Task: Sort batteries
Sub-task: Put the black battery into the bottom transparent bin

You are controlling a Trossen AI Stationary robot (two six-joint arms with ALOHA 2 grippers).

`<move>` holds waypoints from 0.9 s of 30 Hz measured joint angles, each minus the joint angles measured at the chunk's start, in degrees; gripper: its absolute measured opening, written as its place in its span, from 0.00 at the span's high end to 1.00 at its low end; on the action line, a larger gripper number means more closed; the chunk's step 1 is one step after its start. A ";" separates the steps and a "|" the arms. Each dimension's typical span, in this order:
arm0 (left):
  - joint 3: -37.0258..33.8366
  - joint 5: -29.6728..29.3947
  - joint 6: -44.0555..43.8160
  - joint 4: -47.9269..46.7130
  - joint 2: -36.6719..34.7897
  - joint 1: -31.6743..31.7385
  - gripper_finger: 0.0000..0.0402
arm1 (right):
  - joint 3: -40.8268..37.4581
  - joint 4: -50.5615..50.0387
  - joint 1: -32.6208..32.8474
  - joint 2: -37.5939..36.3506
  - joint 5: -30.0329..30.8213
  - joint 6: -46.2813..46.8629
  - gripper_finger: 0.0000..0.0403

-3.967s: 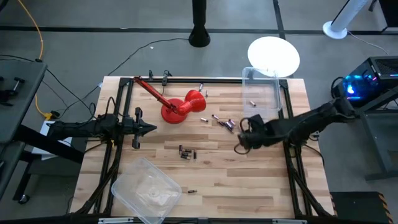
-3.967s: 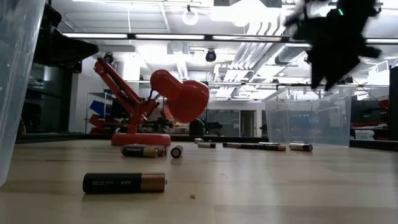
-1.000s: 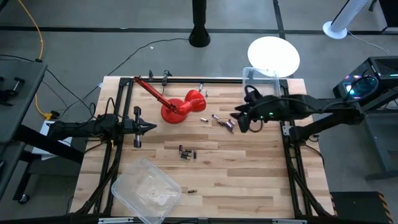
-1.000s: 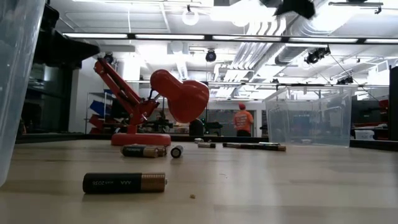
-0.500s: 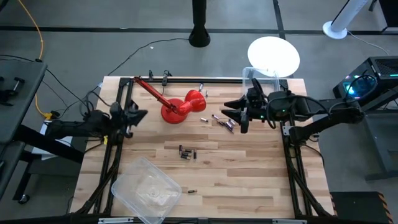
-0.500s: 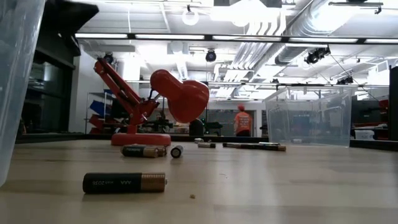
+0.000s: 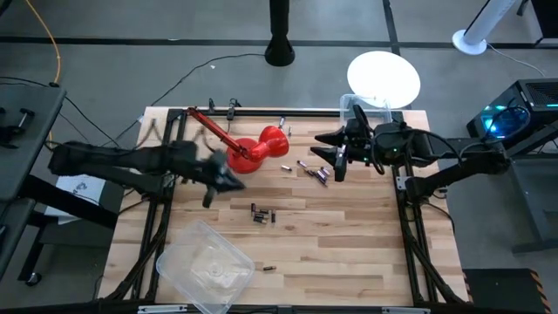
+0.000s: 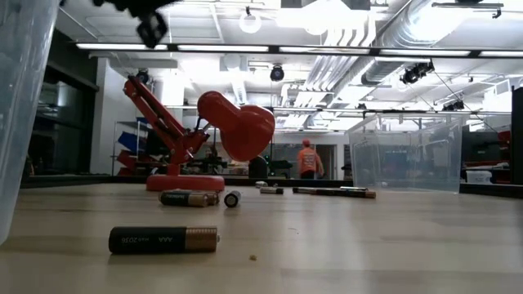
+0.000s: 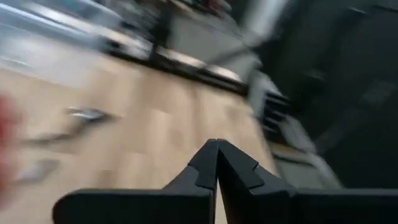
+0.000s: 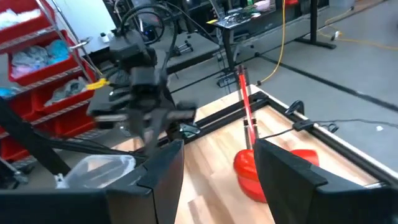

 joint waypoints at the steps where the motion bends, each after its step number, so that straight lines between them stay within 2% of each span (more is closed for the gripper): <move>1: 0.82 2.43 -1.04 0.59 2.41 -0.44 1.00 | -0.02 -0.11 -0.02 0.00 -0.28 -0.41 0.53; 6: 1.67 7.52 -8.91 6.10 12.46 -2.66 1.00 | -0.02 -2.73 -0.02 0.00 -0.62 -1.39 0.53; 7: 1.69 10.34 -8.74 7.24 14.05 -2.89 1.00 | -0.02 -3.56 -0.01 0.00 -0.70 -1.37 0.53; 10: 3.16 18.58 -2.53 3.74 18.23 -2.82 1.00 | -0.02 -5.90 0.03 0.00 -1.15 -1.18 0.53; 12: 7.39 18.94 3.62 -5.23 21.12 -2.83 0.97 | -0.02 -7.27 0.03 0.00 -1.23 -1.15 0.53; 15: 16.45 15.64 18.97 -25.02 26.55 -2.65 0.91 | -0.04 -8.24 0.06 0.00 -1.28 -1.15 0.53; 17: 21.96 9.32 28.74 -37.11 30.80 -2.65 0.85 | -0.04 -8.31 0.12 0.00 -1.69 -1.14 0.53; 19: 26.09 3.40 37.16 -44.14 34.72 -2.65 0.78 | -0.04 -8.44 0.12 0.00 -1.89 -1.14 0.53; 22: 28.50 -0.21 46.04 -47.60 39.62 -2.65 0.66 | -0.04 -8.44 0.12 0.00 -1.91 -1.15 0.53; 27: 28.70 -5.52 57.23 -46.63 46.16 -2.65 0.50 | -0.04 -8.42 0.12 0.00 -1.91 -1.13 0.53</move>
